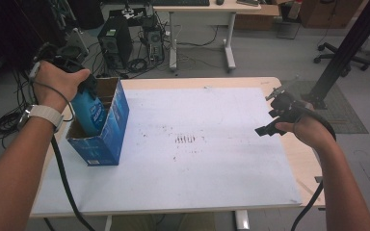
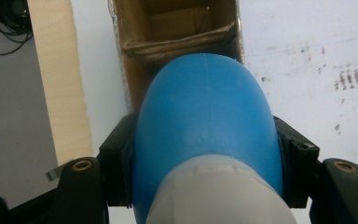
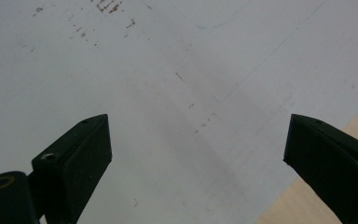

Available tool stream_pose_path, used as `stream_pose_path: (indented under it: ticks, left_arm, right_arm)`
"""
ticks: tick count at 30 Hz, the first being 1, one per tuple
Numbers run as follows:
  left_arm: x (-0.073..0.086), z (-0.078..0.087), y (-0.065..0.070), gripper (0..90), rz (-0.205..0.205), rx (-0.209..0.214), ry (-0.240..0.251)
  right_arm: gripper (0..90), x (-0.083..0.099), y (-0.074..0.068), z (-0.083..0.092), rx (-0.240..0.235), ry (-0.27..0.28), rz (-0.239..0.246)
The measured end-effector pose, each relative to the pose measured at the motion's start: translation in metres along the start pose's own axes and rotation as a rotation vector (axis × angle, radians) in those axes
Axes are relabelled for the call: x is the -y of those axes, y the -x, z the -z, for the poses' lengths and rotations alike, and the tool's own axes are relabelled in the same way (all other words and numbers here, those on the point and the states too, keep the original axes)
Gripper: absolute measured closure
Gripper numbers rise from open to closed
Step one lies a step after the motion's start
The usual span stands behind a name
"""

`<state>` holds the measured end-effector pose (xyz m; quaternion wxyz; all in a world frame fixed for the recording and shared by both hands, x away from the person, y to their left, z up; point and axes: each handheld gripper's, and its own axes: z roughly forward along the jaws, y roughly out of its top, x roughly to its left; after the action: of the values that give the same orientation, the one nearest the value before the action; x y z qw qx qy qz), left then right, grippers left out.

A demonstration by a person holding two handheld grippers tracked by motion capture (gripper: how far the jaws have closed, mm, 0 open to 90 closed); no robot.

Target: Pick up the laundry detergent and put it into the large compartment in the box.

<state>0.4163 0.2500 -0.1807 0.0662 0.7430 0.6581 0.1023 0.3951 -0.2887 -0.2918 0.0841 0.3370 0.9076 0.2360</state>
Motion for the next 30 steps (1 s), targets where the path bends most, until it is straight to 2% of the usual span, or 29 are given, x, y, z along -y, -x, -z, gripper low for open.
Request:
stream_pose_path:
  ticks: [9, 16, 30]
  left_arm:
    - [0.001, -0.016, 0.004, 37.3, -0.012, 0.017, -0.008]
    - [0.002, -0.029, 0.005, 37.3, -0.019, 0.009, -0.019]
    - [0.006, -0.050, 0.000, 37.3, -0.025, 0.010, -0.032]
  right_arm:
    - [7.5, 0.003, 0.001, 0.000, 0.002, -0.001, -0.005]
    - [7.5, 0.005, 0.001, -0.003, -0.001, -0.006, -0.008]
    - [7.6, 0.006, 0.001, -0.005, -0.003, -0.013, -0.012]
